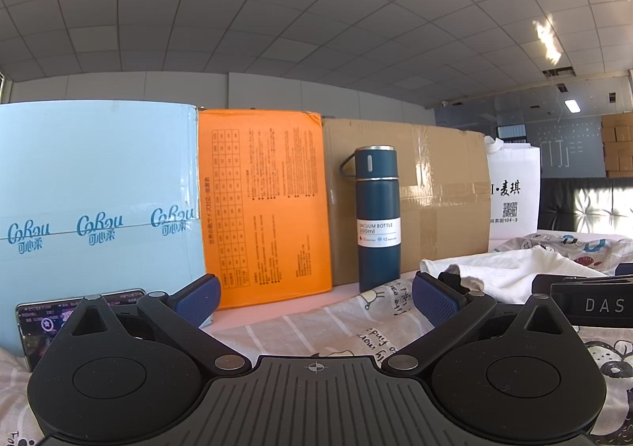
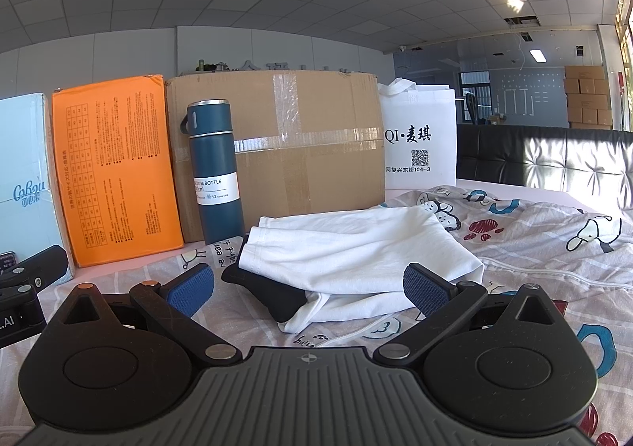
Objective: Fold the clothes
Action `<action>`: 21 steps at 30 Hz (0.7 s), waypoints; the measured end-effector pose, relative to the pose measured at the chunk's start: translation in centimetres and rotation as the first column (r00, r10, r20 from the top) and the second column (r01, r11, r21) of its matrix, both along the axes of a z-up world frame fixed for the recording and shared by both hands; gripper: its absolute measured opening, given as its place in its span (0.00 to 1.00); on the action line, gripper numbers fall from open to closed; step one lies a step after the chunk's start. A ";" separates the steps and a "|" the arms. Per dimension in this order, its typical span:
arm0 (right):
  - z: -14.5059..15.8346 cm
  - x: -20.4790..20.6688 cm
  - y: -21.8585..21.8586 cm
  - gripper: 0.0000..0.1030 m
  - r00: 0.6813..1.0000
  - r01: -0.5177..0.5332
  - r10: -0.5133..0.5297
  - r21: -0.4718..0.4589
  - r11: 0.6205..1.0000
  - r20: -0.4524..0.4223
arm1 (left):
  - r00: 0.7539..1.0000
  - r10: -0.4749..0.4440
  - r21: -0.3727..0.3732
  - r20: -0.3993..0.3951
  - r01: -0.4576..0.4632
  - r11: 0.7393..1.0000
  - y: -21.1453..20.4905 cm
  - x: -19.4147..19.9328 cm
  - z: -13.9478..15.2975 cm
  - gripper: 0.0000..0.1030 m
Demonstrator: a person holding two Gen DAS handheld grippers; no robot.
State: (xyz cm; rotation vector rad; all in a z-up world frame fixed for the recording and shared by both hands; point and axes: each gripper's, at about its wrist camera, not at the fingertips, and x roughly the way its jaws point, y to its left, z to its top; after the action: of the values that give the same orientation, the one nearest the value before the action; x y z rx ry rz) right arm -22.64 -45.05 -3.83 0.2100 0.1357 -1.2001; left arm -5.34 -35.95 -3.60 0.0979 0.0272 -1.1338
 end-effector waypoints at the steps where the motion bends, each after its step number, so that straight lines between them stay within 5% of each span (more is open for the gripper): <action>1: 0.0 0.0 0.0 1.00 1.000 0.000 0.000 0.001 1.000 0.000 | 1.000 0.000 0.000 0.000 0.000 1.000 0.0 0.0 0.0 1.00; 21: 0.0 0.2 0.0 1.00 1.000 -0.003 0.003 0.006 1.000 -0.004 | 1.000 0.000 0.002 -0.002 0.000 1.000 0.0 0.0 0.0 1.00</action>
State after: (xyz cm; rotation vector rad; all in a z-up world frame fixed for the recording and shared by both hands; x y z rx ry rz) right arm -22.47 -45.08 -3.84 0.2131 0.1430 -1.1969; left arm -5.29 -35.92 -3.58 0.0981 0.0303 -1.1340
